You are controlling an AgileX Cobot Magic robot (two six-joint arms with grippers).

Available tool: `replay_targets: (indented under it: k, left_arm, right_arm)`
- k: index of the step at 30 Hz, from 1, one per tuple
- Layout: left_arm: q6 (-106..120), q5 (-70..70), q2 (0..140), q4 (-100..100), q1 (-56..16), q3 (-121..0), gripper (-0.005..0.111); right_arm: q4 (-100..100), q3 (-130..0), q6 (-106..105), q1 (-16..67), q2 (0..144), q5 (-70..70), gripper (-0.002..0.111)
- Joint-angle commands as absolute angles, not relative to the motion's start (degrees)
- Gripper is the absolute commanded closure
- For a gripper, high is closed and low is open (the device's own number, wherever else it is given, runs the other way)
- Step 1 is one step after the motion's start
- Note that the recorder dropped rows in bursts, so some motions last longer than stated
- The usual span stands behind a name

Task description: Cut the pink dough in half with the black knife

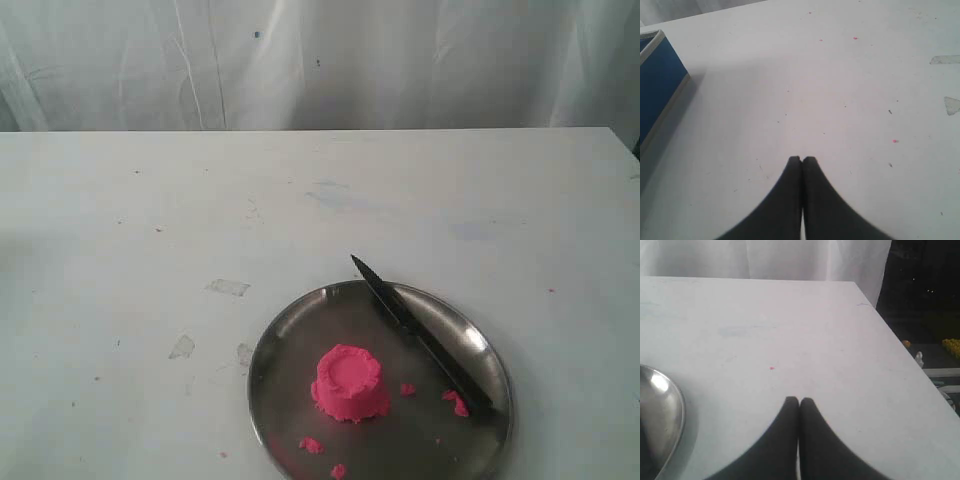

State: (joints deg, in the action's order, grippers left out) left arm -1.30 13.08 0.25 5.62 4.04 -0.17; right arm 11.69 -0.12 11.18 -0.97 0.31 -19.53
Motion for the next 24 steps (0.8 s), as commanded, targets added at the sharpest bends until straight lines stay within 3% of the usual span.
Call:
replay_targets:
  k: [1,14,24]
  left_arm:
    - [-1.3,13.3,0.0,5.8,3.9,0.0,0.107]
    - [-1.3,13.3,0.0,5.8,3.9,0.0,0.107]
    - [-1.3,13.3,0.0,5.8,3.9,0.0,0.107]
  right_arm:
    - [11.8,0.0,11.2,-1.1,0.0,-19.5,0.108]
    - [12.5,0.0,10.3,-1.1,0.0,-18.9,0.108]
    - [30.6,0.0,0.0,-1.1,0.0,-15.0,0.108]
